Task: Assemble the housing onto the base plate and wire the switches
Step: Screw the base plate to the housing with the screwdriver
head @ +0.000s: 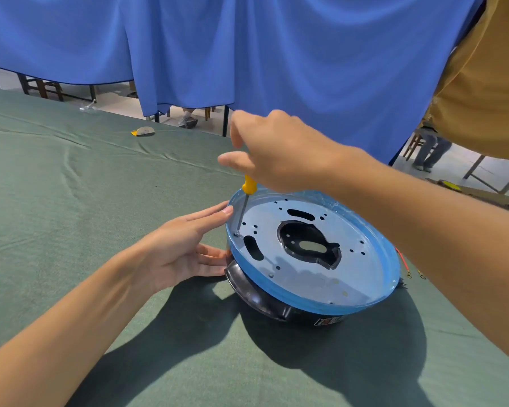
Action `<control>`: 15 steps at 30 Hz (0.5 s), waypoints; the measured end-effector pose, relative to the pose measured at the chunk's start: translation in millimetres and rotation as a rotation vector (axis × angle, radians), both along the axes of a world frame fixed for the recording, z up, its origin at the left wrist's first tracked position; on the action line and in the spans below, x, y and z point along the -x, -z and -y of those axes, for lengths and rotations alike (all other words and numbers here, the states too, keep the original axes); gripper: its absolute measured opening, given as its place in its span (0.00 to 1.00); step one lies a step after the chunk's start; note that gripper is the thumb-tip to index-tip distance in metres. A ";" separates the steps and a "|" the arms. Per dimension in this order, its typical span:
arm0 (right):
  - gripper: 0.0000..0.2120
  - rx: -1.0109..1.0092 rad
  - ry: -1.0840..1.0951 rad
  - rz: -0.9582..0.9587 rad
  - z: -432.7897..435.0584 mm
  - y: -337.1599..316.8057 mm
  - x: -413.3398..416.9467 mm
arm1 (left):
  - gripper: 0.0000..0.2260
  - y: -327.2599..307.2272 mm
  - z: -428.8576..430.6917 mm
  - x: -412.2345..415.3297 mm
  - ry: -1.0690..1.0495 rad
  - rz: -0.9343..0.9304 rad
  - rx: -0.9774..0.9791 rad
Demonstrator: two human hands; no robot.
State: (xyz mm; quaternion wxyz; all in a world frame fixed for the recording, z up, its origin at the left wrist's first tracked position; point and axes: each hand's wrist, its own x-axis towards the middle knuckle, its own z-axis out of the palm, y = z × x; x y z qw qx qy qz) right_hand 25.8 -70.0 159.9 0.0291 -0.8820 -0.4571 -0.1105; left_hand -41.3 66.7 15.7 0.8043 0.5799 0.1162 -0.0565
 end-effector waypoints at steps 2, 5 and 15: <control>0.23 0.073 0.041 -0.090 1.0 -1.1 -0.9 | 0.23 0.3 0.1 -0.1 -0.002 -0.001 0.005; 0.23 0.128 -0.013 -0.265 5.7 -13.6 -0.9 | 0.24 0.1 -0.3 0.4 -0.012 -0.007 -0.006; 0.16 -0.004 -0.048 0.027 4.5 7.1 -9.4 | 0.19 -1.5 0.9 1.1 -0.004 -0.004 0.020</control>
